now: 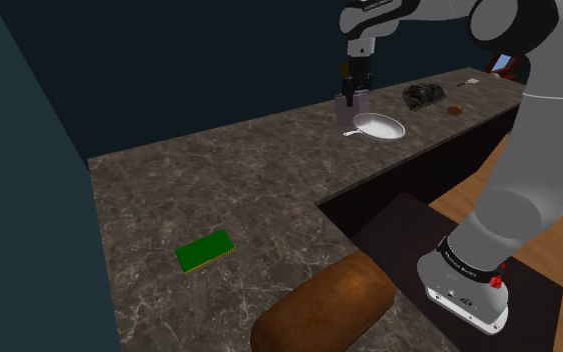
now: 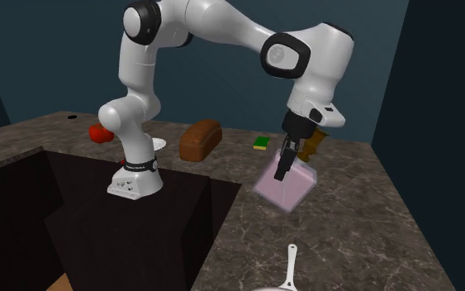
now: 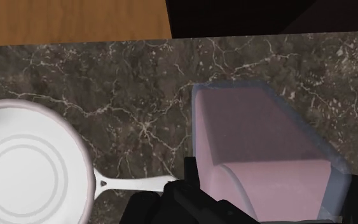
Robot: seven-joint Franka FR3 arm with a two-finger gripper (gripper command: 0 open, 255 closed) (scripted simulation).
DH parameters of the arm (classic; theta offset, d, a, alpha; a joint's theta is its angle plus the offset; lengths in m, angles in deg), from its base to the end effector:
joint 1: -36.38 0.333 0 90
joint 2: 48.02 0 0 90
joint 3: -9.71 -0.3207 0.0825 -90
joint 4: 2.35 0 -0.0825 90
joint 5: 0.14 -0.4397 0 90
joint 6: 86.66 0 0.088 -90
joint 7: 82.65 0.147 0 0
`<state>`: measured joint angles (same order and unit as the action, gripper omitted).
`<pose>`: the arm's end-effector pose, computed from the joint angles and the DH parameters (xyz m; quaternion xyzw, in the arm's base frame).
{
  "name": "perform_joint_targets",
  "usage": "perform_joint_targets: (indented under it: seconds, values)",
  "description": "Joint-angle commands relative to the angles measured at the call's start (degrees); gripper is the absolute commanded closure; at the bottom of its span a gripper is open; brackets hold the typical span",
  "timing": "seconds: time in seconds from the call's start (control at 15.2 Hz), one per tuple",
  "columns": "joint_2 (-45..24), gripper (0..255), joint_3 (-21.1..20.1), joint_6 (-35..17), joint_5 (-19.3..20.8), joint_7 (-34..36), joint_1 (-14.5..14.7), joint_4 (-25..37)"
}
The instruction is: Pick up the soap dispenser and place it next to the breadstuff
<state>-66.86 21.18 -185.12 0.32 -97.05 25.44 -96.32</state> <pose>0.6200 -0.2477 0.3553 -0.9896 0.0669 0.1269 0.0039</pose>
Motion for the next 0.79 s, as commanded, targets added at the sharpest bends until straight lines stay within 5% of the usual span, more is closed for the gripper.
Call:
perform_joint_targets:
  seconds: [0.0,0.73]
  values:
    - [0.3,255,0.0,1.5,0.1,0.0,0.0,1.2]
    - [1.3,255,0.2,9.6,0.3,-0.3,-0.1,8.3]
